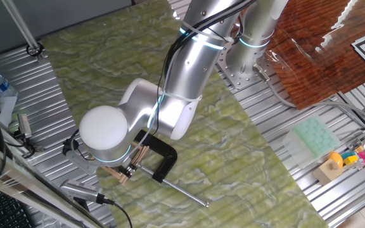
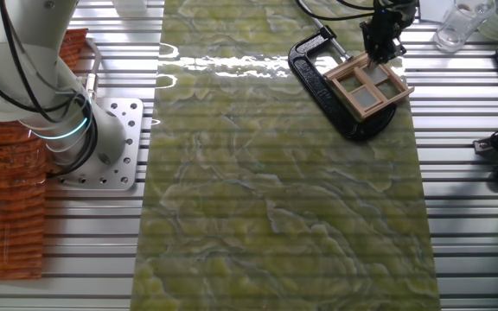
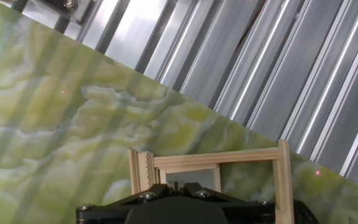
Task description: Open a sliding window
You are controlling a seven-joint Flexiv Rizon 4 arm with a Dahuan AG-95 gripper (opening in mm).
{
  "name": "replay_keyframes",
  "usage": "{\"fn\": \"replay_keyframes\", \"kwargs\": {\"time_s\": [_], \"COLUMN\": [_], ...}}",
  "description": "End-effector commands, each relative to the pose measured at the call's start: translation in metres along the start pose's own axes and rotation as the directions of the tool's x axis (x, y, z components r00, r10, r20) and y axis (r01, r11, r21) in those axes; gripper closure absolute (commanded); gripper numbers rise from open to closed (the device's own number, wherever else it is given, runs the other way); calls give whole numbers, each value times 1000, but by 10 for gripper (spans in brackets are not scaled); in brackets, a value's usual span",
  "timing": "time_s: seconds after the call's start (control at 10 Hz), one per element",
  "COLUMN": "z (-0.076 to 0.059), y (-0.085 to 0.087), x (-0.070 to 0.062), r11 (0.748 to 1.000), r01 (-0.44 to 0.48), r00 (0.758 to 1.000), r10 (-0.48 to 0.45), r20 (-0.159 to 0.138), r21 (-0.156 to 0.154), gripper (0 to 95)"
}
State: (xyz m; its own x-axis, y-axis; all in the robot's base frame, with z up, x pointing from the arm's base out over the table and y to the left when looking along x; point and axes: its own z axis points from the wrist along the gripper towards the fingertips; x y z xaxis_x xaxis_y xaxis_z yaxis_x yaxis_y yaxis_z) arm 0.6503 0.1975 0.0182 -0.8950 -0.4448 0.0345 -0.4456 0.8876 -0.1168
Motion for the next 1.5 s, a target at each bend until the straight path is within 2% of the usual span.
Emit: {"fn": "replay_keyframes", "kwargs": {"time_s": [0.1,0.7,1.2,1.3,1.4,1.5], "z": [-1,-16,-40,-46,-52,-56], "y": [-1,-26,-41,-42,-44,-45], "x": [0,3,12,14,17,19], "r11": [1000,1000,1000,1000,998,997], "r01": [-1,18,12,10,4,-11], "r00": [1000,1000,1000,1000,1000,1000], "r10": [1,-18,-12,-10,-3,12], "r20": [4,8,8,13,22,16], "r21": [7,6,-19,-30,-62,-78], "gripper": [950,950,950,950,950,950]}}
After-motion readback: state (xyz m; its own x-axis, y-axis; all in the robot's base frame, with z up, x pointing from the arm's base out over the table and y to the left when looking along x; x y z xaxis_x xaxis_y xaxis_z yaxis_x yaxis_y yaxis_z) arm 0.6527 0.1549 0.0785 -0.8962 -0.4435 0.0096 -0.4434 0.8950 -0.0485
